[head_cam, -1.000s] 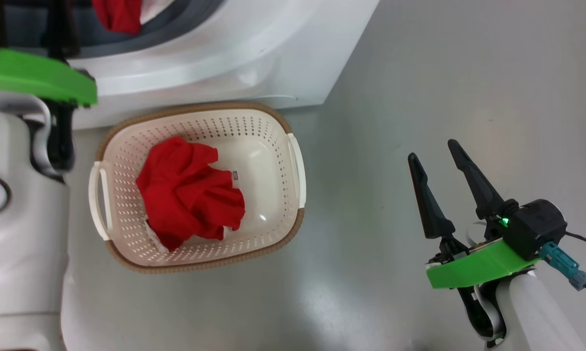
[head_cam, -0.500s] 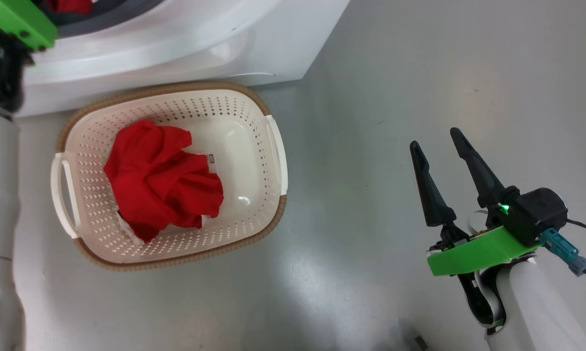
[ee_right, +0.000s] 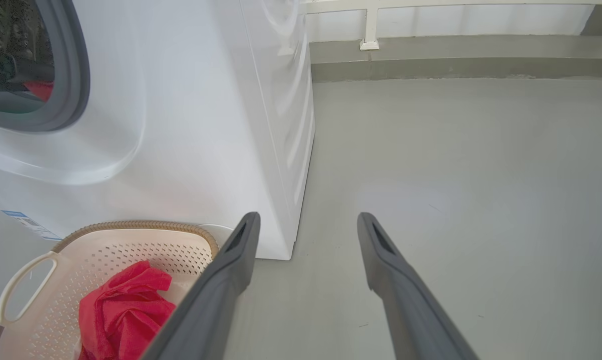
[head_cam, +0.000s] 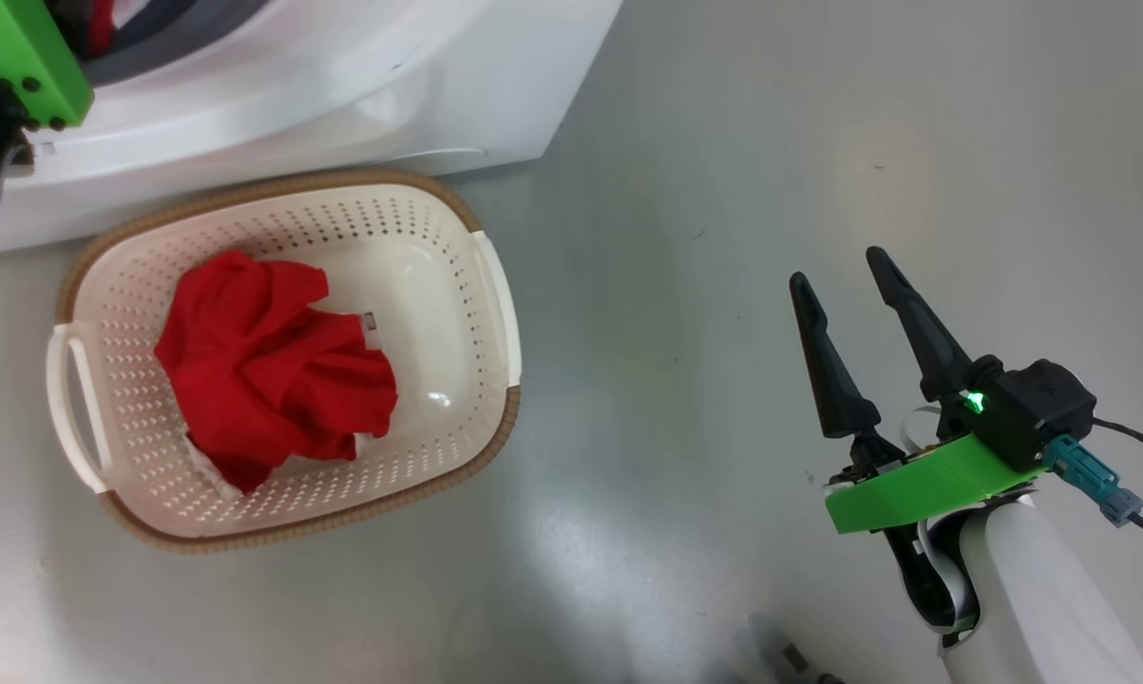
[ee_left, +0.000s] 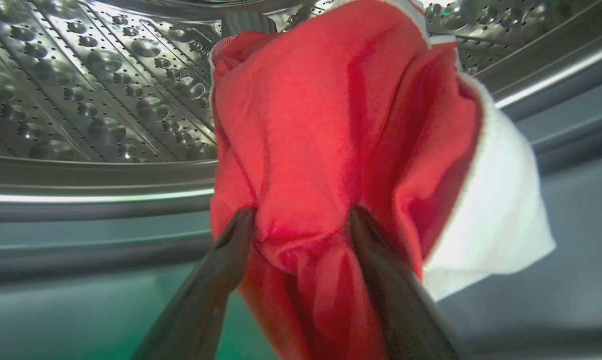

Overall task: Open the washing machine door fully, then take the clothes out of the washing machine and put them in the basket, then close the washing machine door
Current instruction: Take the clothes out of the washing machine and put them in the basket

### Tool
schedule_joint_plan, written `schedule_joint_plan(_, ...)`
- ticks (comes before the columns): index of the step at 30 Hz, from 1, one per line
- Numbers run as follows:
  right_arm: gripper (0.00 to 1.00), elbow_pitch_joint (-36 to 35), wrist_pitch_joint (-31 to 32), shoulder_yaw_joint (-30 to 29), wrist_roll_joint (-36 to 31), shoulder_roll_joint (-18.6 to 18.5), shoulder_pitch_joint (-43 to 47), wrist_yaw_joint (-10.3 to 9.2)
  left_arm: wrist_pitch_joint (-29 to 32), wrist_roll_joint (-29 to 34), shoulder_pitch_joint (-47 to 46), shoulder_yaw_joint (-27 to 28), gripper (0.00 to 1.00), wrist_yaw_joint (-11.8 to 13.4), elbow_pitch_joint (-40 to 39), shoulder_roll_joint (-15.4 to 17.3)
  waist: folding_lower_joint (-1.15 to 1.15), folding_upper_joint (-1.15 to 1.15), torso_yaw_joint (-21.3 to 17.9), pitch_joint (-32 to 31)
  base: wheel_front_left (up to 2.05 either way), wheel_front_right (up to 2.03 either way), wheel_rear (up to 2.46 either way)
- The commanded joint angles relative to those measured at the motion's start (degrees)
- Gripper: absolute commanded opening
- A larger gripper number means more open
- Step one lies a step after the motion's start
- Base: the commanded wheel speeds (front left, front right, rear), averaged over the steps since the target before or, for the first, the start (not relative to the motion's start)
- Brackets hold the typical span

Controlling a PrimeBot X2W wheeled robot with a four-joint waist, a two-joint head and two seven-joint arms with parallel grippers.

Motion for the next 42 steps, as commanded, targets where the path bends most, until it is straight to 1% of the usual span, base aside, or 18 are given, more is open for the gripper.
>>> schedule_joint_plan(1, 1.0, -0.98, -0.36, 1.27, 0.89, -0.17, 0.39, 0.28, -0.1, 0.34, -0.95, 0.23, 1.0, -0.31, -0.52, 2.68, 0.0, 0.0, -0.67, -0.04, 0.0, 0.0, 0.0)
schedule_joint_plan(5, 1.0, -0.99, -0.36, 1.42, 1.05, -0.17, 0.55, 0.28, -0.63, -0.18, -1.11, -1.0, 1.0, -0.31, 0.61, 2.55, 0.0, 0.0, -1.28, -0.08, 0.0, 0.0, 0.0)
schedule_joint_plan(9, 1.0, -0.89, -0.36, 1.33, 1.13, -0.17, 0.72, 0.28, -1.25, -1.57, -0.87, -2.92, 1.0, -0.31, -0.05, 2.37, 0.0, 0.0, -1.31, -0.21, 0.0, 0.0, 0.0)
schedule_joint_plan(10, 1.0, -0.82, -0.36, 1.38, 1.15, -0.17, 0.72, 0.28, -1.3, -1.9, -0.76, -3.58, 0.0, -0.31, -0.35, 2.45, 0.0, 0.0, -1.28, -0.28, 0.0, 0.0, 0.0)
schedule_joint_plan(14, 1.0, -0.67, -0.36, 1.61, 1.16, -0.17, 0.66, 0.28, -1.67, -2.98, -0.37, -5.95, 0.0, -0.31, -1.14, 3.24, 0.0, 0.0, -1.08, -0.63, 0.0, 0.0, 0.0)
schedule_joint_plan(20, 1.0, -0.5, -0.36, 1.36, 0.99, -0.17, 0.67, 0.28, -4.94, -4.95, 0.82, -9.65, 0.0, -0.31, -3.76, 4.58, 0.0, 0.0, -0.34, -1.07, 0.0, 0.0, 0.0)
schedule_joint_plan(27, 1.0, 0.04, -0.36, 1.43, 0.97, -0.17, 1.21, 0.28, -12.94, -6.63, 4.49, -13.68, 0.0, -0.32, -5.55, 5.82, 0.0, 0.0, 1.38, -2.78, 0.0, 0.0, 0.0)
schedule_joint_plan(36, 1.0, 0.57, -0.36, 0.47, 0.54, -0.17, 1.78, 0.28, -21.12, -11.37, 9.45, -15.36, 0.0, -0.32, -7.33, 6.2, 0.0, 0.0, 3.78, -5.63, 0.0, 0.0, 0.0)
schedule_joint_plan(37, 1.0, 0.57, -0.36, 0.47, 0.54, -0.17, 1.78, 0.28, -21.12, -11.37, 9.45, -15.36, 0.0, -0.32, -7.33, 6.2, 0.0, 0.0, 3.78, -5.63, 0.0, 0.0, 0.0)
schedule_joint_plan(42, 1.0, 0.8, -0.36, -0.08, 0.17, -0.17, 2.61, 0.28, -27.5, -11.52, 12.49, -15.41, 0.0, -0.3, -7.16, 6.99, 0.0, 0.0, 5.1, -7.88, 0.0, 0.0, 0.0)
